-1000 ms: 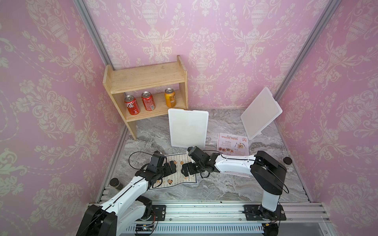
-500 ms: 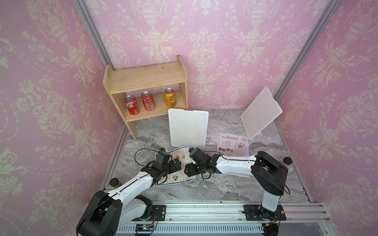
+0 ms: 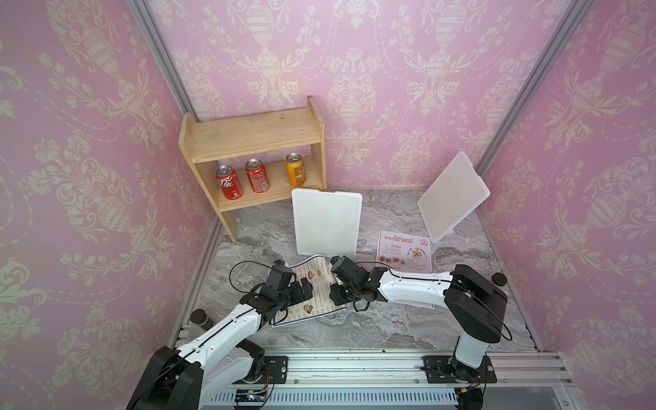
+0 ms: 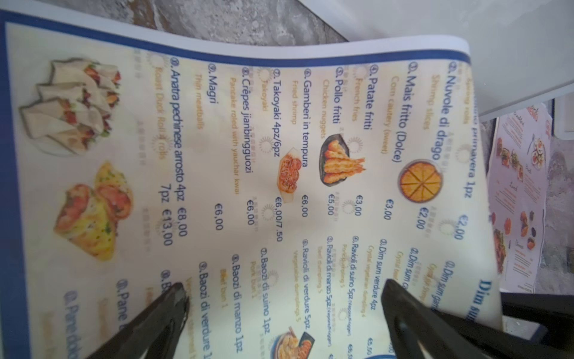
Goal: Insert the menus into the narrow rack
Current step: Pick up the menu from the center of the board.
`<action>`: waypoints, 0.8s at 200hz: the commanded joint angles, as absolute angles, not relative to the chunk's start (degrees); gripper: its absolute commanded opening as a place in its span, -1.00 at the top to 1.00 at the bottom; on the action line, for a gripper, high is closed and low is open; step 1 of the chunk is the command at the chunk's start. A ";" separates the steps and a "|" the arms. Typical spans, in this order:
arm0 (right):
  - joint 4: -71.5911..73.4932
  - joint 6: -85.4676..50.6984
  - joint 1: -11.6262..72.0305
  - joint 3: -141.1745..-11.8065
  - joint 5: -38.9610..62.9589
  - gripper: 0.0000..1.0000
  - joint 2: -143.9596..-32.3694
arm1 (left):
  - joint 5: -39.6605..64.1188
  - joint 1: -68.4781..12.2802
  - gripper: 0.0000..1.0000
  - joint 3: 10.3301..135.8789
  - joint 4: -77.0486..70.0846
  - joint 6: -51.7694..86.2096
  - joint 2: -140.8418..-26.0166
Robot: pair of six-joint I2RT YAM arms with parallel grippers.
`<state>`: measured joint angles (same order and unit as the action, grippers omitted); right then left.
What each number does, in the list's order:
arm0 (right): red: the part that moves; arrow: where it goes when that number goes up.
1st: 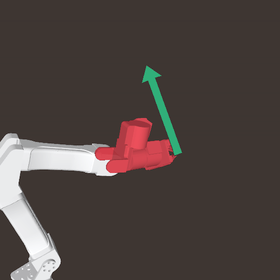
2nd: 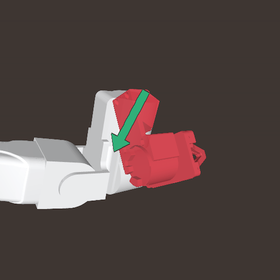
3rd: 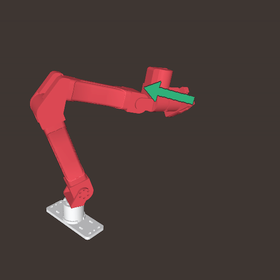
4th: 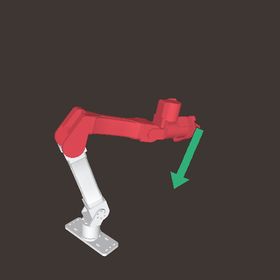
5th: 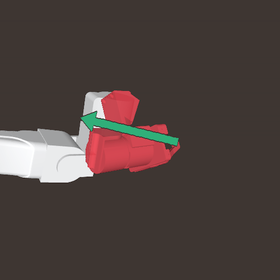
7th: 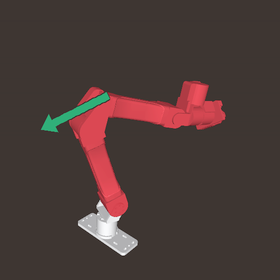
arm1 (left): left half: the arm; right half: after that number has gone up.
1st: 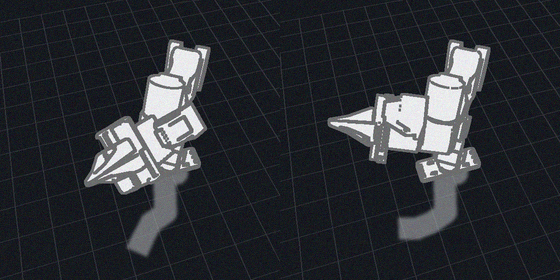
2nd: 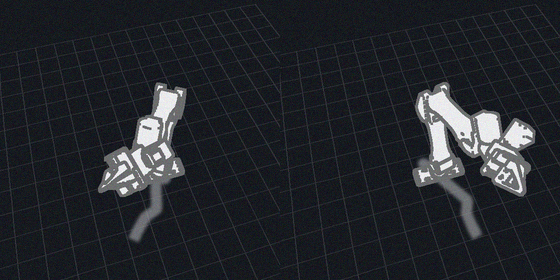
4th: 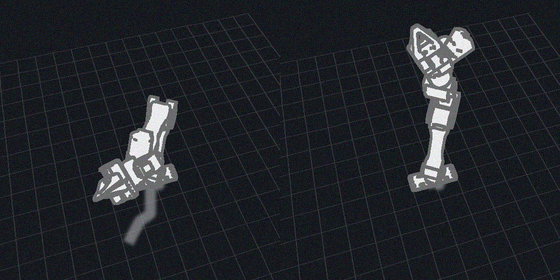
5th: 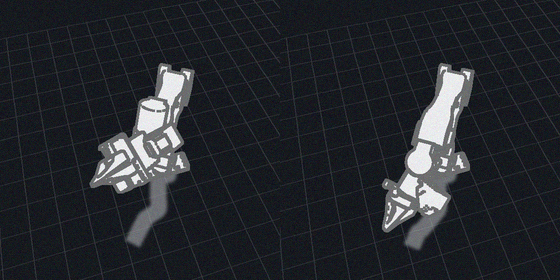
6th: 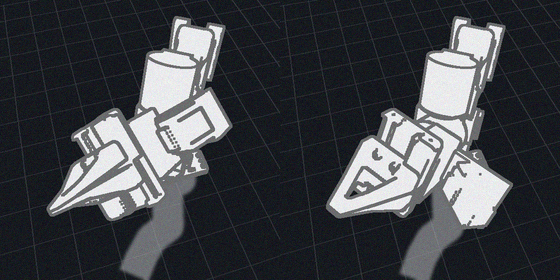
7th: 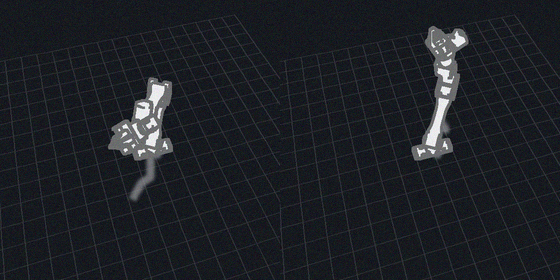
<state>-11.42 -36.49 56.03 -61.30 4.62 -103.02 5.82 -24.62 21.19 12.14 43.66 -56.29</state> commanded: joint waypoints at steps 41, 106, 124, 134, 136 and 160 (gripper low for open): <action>-22.36 -25.70 56.16 -66.01 5.10 0.65 -94.13 | 0.14 -25.22 -0.98 26.72 16.39 38.42 -43.38; -41.98 -8.54 53.83 -81.85 11.02 0.69 -86.20 | 3.20 -25.19 -0.98 29.18 2.85 30.55 -41.35; -46.41 -5.36 52.17 -85.95 12.61 0.69 -85.50 | 3.86 -25.22 -0.98 31.33 0.83 27.60 -41.70; -49.03 -3.93 51.44 -88.21 12.08 0.69 -85.38 | 4.57 -25.22 -0.98 32.72 0.27 26.07 -41.79; -49.55 -3.64 51.25 -88.69 12.05 0.69 -85.40 | 4.79 -25.22 -0.98 33.08 0.15 25.81 -41.87; -55.02 0.11 50.10 -92.83 14.41 0.69 -85.26 | 7.68 -25.13 -0.98 36.82 -0.17 22.59 -42.26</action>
